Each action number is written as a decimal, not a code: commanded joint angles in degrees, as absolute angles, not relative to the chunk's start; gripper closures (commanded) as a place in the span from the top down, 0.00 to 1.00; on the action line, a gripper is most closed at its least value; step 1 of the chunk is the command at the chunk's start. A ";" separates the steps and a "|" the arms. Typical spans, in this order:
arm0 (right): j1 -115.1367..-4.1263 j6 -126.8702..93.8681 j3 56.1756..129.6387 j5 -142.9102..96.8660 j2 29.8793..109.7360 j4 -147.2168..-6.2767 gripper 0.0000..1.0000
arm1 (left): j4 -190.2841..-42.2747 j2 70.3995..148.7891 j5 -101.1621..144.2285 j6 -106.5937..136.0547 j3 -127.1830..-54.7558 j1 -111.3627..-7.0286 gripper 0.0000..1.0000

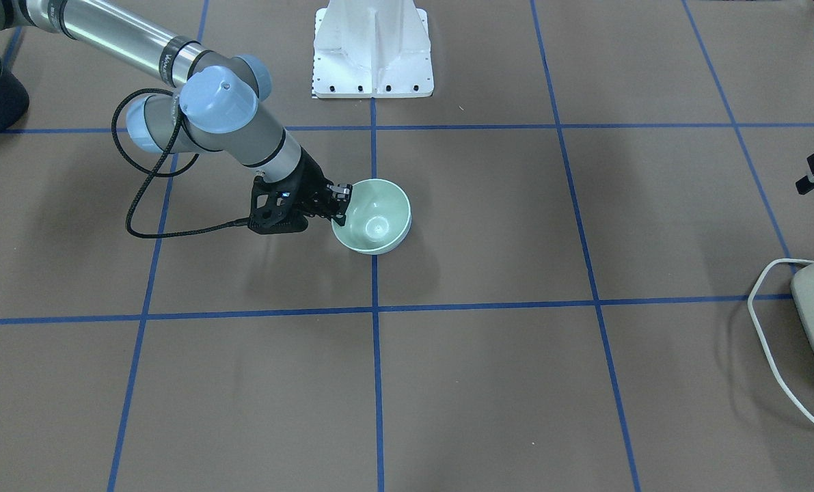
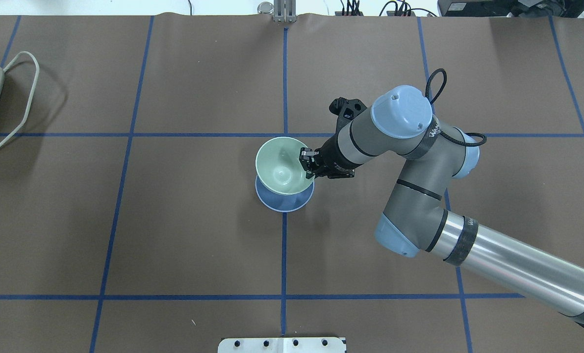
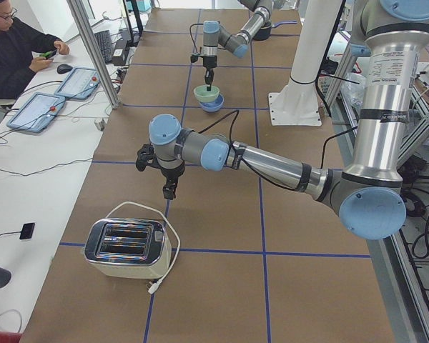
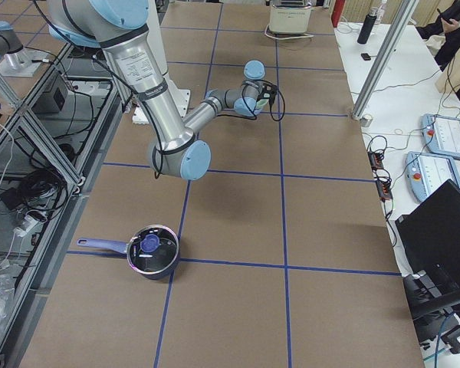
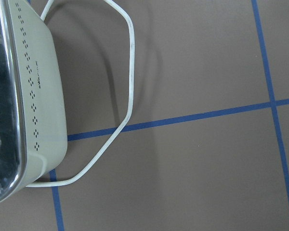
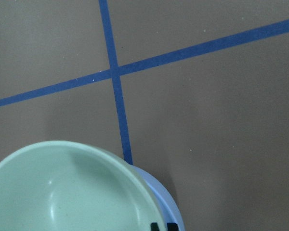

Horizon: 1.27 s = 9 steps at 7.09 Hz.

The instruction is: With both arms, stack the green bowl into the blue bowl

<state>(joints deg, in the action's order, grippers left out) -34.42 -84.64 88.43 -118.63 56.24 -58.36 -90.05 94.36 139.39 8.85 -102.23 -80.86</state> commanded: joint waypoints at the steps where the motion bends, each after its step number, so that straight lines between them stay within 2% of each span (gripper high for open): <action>1: -34.19 -84.73 88.51 -118.56 56.16 -58.36 0.00 | -90.09 94.39 139.31 8.88 -102.13 -80.86 0.98; 8: -34.01 -84.29 88.51 -118.74 56.78 -58.27 0.00 | -90.00 94.48 139.39 8.88 -102.22 -80.86 0.98; 9: -33.84 -84.11 88.51 -118.74 56.78 -58.27 0.04 | -90.00 94.48 139.39 8.88 -102.22 -80.86 0.98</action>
